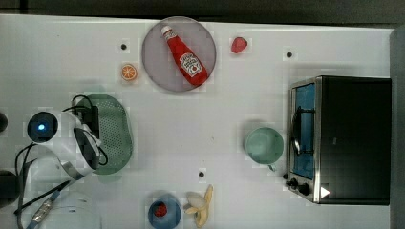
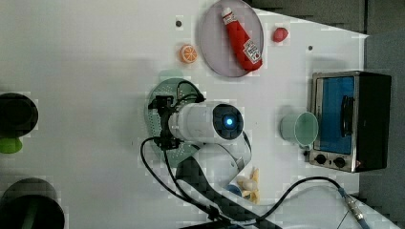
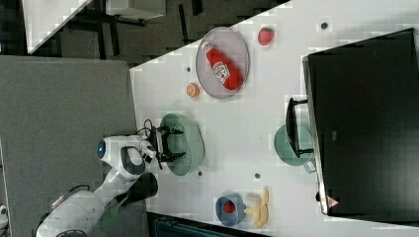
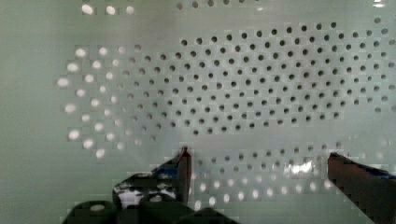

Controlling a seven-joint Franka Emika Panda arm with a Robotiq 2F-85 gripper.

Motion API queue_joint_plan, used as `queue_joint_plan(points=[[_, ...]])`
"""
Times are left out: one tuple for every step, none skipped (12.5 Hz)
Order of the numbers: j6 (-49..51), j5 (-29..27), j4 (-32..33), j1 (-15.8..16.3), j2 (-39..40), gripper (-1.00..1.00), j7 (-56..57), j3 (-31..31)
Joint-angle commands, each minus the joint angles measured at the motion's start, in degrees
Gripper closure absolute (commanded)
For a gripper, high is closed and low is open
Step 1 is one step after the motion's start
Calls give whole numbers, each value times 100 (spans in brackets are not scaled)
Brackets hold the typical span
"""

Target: Drag strainer right to left.

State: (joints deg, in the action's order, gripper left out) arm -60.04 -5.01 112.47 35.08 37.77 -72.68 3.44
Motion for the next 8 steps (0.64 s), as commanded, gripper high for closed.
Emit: queue_joint_plan(points=[[41,-141,-218,200,48,-100,-407,58],[26,-141,-244,245,56,-100,-405,58],[55,-141,-267,277,58,-100,-425,58],[45,-141,-269,298,60,-100,-423,58],[32,-141,-294,312,63,-100,-424,58],[37,-141,-331,321,77,-100,-503,57],[40,-141,-359,327,91,-100,-633,63],[10,-139,-395,330,94,-100,-775,55]])
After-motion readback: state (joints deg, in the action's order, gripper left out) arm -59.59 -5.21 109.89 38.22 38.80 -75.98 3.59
